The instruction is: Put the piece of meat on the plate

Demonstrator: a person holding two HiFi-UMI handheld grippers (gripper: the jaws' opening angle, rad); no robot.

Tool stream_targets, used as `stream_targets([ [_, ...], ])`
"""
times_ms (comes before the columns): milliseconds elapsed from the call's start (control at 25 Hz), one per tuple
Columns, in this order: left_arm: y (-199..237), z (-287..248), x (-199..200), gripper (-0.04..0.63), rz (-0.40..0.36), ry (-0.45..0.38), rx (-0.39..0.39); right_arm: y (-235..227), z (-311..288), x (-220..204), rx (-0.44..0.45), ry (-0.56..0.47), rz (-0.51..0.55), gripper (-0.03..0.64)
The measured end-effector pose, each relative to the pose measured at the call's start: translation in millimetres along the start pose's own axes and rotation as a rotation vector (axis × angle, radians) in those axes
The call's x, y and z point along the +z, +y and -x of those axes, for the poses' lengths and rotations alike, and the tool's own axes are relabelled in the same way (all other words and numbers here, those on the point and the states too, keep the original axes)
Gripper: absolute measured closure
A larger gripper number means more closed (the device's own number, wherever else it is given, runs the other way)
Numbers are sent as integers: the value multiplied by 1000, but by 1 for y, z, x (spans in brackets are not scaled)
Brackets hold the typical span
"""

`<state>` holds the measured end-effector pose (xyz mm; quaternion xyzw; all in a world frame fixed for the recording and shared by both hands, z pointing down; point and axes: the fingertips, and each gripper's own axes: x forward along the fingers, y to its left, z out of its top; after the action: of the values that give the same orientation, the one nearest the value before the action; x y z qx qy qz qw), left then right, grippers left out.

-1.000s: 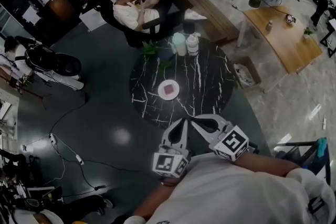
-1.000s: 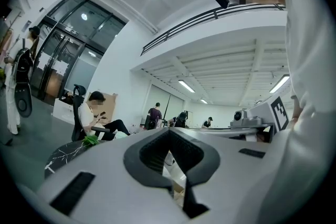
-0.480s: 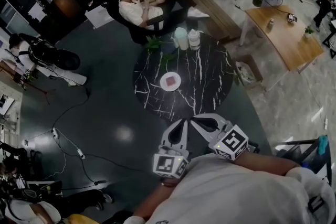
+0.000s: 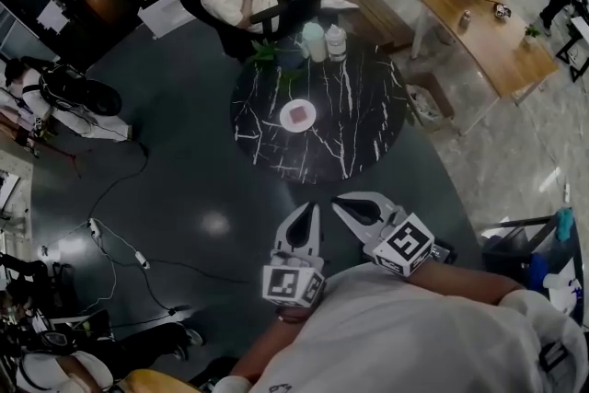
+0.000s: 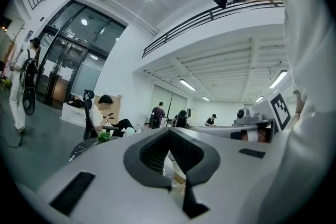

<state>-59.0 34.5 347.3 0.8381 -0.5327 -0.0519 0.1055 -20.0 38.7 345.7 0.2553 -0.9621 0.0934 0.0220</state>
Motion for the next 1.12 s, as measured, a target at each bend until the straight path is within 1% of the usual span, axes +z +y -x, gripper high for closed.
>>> stream_targets([
  [120,-1,24,0,589,-20,4,-18,26,1,-1,-8,-11,5,617],
  [360,-5,70,13,589,-29,7,-39,76,5,1,-13,-34,17,617],
  [480,-4,93,14,589,-47,-2,-55,101,6,4,-14,-53,37,617],
  [680,-7,131,19,589,-54,-3,-68,139,10,2,-20,-81,46,617],
  [880,-6,154,18,589,-65,-24,-74,163,10,-3,-18,-93,51,617],
  [1120,-11,165,20,589,-74,-50,-82,177,13,0,-21,-113,71,617],
])
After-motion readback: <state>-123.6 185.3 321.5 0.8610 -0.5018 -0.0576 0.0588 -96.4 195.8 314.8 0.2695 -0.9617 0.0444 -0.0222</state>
